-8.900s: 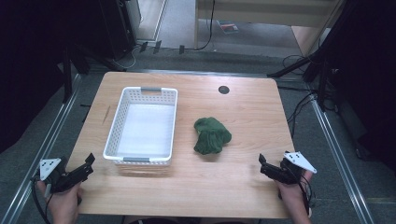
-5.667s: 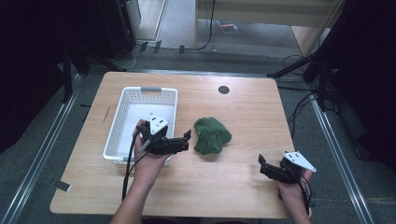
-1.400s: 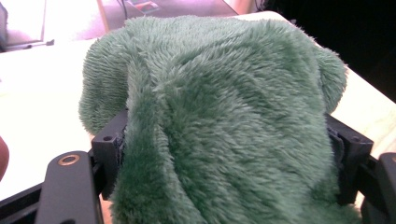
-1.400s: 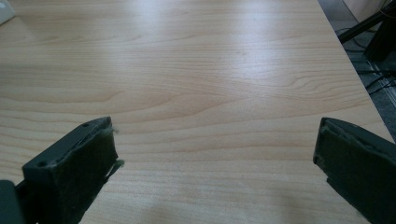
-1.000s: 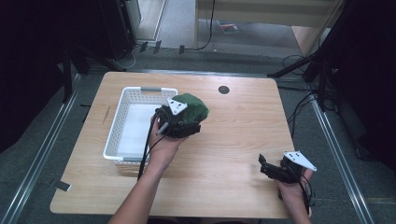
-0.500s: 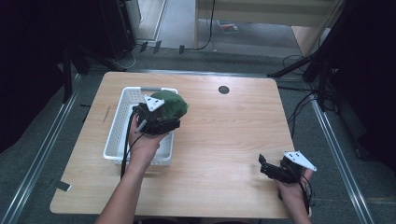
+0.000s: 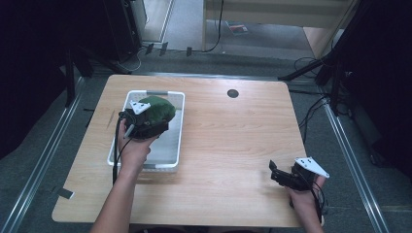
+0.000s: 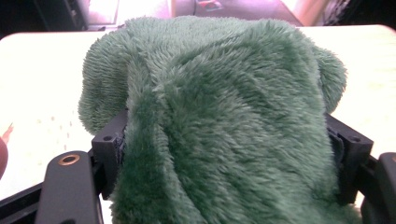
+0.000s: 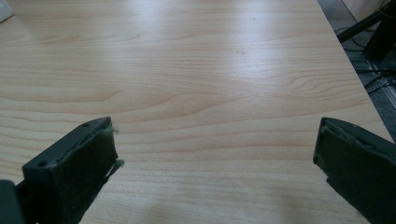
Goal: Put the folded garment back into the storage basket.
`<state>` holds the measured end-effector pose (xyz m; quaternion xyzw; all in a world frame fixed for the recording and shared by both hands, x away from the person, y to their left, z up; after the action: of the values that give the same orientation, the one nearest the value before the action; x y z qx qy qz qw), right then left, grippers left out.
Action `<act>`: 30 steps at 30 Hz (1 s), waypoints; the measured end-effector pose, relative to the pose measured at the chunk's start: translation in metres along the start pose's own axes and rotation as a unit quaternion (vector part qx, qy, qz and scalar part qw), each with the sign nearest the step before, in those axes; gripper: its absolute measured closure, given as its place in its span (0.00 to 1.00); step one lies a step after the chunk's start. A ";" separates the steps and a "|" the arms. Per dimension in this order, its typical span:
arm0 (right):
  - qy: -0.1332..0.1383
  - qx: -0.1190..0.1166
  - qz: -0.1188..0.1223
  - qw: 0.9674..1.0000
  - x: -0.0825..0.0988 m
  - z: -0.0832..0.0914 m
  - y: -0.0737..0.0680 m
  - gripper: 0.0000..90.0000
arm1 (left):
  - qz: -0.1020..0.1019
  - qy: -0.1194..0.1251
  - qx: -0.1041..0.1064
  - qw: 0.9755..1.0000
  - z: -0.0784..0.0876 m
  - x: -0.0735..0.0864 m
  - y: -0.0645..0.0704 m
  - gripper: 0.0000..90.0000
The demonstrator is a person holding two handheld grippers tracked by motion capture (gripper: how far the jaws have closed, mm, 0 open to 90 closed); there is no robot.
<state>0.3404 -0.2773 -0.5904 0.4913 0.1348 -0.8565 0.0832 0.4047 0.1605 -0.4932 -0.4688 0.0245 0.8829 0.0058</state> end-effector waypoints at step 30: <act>0.001 -0.001 -0.002 1.000 0.000 0.000 0.000 0.00 | -0.042 -0.101 -0.022 0.994 -0.058 0.040 -0.018 0.21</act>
<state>0.3405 -0.2774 -0.5903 0.4921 0.1366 -0.8559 0.0816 0.4308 0.1755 -0.5592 -0.3780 -0.0151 0.9250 0.0349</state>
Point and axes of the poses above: each handheld gripper's, and its own axes: z roughly backward along the jaws, x roughly out of its underside, y roughly to its right, the point moved 9 cm from there along -z, roughly forward along the jaws, and after that the axes turned 6 degrees about -x, right-handed, at the moved point
